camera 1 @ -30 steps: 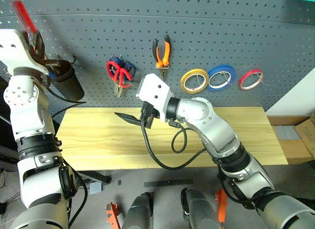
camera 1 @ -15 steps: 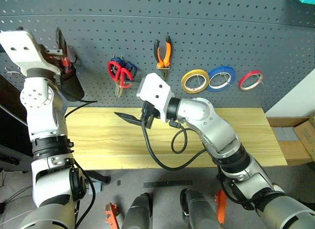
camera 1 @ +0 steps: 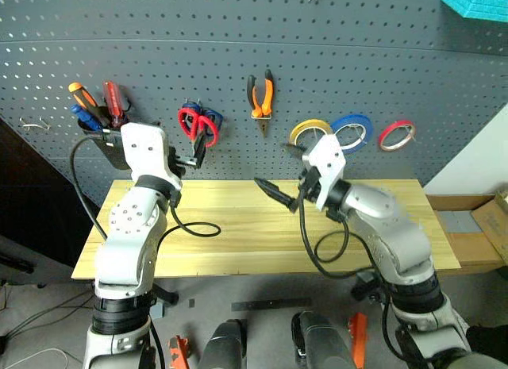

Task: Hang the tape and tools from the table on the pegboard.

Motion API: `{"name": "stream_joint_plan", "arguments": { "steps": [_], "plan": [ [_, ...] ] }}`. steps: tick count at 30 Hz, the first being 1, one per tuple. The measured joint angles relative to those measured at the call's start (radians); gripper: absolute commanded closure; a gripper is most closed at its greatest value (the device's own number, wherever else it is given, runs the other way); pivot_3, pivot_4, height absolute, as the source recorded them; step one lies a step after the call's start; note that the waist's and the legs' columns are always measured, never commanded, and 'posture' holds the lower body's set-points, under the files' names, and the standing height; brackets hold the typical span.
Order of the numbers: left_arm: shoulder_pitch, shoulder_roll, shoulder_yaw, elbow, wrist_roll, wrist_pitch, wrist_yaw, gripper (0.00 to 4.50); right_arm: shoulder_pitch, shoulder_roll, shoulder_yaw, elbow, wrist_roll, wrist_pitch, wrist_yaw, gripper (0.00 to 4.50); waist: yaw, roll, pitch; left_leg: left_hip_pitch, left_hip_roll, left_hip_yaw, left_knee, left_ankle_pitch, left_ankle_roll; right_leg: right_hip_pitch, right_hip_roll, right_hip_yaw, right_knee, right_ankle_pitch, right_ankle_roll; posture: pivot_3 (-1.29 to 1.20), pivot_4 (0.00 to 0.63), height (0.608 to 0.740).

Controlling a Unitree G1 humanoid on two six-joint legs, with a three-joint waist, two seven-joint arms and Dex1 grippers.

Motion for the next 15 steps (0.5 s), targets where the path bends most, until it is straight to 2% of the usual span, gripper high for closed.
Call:
{"name": "stream_joint_plan", "arguments": {
  "steps": [1,3,6,7,15],
  "plan": [
    [0.019,-0.002,-0.013,0.0,0.019,-0.022,0.0,0.03,0.04,0.002,0.006,0.028,-0.036,-0.05,-0.034,0.0,0.0,0.001,-0.001,0.008,0.002,0.003,-0.002,0.0,0.0,0.008,0.001,0.001,-0.002,-0.001,0.0,-0.05,0.09,0.74],
    [0.052,-0.022,-0.025,0.006,0.036,-0.062,-0.004,0.03,0.086,0.024,-0.003,0.099,-0.1,-0.169,-0.123,0.0,0.0,0.003,-0.009,0.011,0.01,0.007,-0.001,0.0,0.0,0.012,0.002,0.001,-0.004,-0.003,0.003,-0.05,0.077,0.74],
    [0.145,-0.063,-0.03,0.102,0.036,-0.117,-0.026,0.03,0.174,0.054,-0.04,0.246,-0.183,-0.365,-0.263,0.0,0.0,0.009,-0.034,0.025,0.011,0.01,-0.002,-0.002,0.001,0.025,0.003,0.001,-0.007,-0.005,0.001,-0.06,0.055,0.74],
    [0.176,-0.069,-0.029,0.149,0.038,-0.133,-0.032,0.03,0.196,0.053,-0.054,0.296,-0.198,-0.408,-0.289,0.0,-0.001,0.01,-0.04,0.026,0.011,0.01,-0.001,-0.002,0.001,0.026,0.003,0.001,-0.006,-0.007,-0.004,-0.06,0.055,0.74],
    [0.259,-0.096,0.011,0.425,0.066,-0.282,-0.024,0.03,0.232,0.061,-0.216,0.611,-0.167,-0.54,-0.376,0.0,-0.002,0.01,-0.079,0.026,0.012,0.01,0.0,-0.002,0.001,0.026,0.004,0.002,-0.005,-0.007,-0.004,-0.08,0.005,0.74]
  ]
}}
